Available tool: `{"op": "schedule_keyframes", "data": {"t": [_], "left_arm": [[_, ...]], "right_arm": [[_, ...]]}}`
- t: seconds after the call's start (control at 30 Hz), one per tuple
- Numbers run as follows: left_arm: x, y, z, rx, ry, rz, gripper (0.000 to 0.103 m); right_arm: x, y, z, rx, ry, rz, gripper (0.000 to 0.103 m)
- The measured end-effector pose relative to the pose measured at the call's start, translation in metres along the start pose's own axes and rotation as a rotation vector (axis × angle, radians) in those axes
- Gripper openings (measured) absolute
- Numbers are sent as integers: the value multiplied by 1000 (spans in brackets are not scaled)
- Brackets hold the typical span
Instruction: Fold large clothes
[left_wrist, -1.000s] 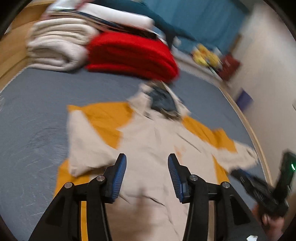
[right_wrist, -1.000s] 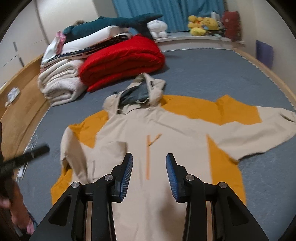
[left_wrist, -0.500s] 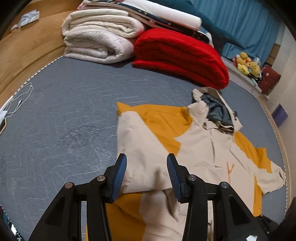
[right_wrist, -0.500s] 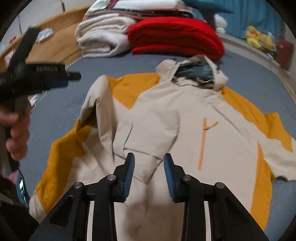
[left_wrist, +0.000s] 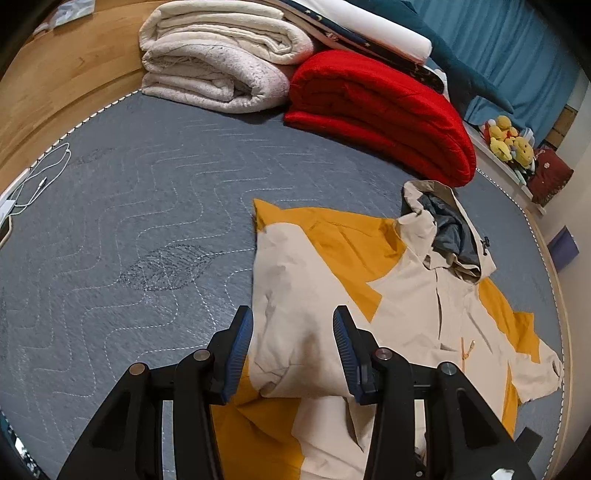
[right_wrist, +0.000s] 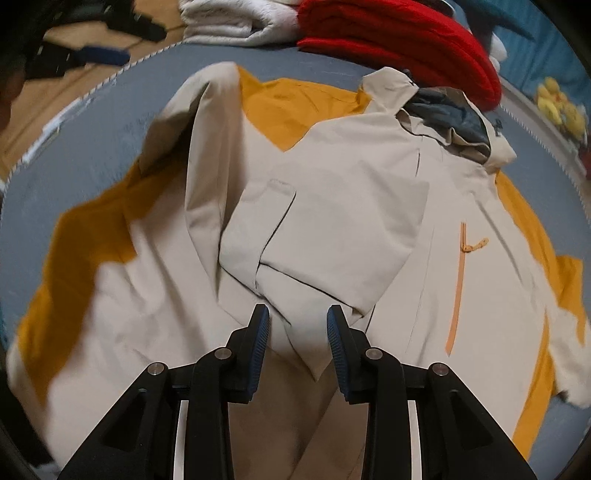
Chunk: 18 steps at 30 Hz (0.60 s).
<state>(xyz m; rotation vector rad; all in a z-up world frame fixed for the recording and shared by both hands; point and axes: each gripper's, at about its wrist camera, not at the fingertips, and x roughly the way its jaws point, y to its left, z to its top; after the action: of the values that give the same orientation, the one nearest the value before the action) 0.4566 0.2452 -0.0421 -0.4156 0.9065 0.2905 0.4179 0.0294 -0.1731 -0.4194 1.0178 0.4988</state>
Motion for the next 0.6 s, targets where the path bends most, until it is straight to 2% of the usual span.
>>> {"op": "schedule_keyframes", "data": {"t": [0.03,0.1,0.2,0.33,0.47,0.53,0.6], "left_arm": [[0,2,1,-5,-1,3,41],[1,4,2,-8,-3,8,41],[3,5,3,-5,-3,15,41],[5,3,2,0,-2,23,41],[7,-1,0,9,-1,24,41],[10,-4,-2,16,8,21,41],[13,-7,-4,21,20,18,41]], "right_arm": [[1,1,-1,-11,1,-13,33],[0,-1,-2,-20,-5,-44,12],[-11,-19,4,66,-47,6,4],[-36,-64,11,288,-158,51,1],[-62,-131,-7,656,-305,87,1],[-64,-161,-25,838,-322,55,1],[-56,-186,-44,991,-292,42,2]]}}
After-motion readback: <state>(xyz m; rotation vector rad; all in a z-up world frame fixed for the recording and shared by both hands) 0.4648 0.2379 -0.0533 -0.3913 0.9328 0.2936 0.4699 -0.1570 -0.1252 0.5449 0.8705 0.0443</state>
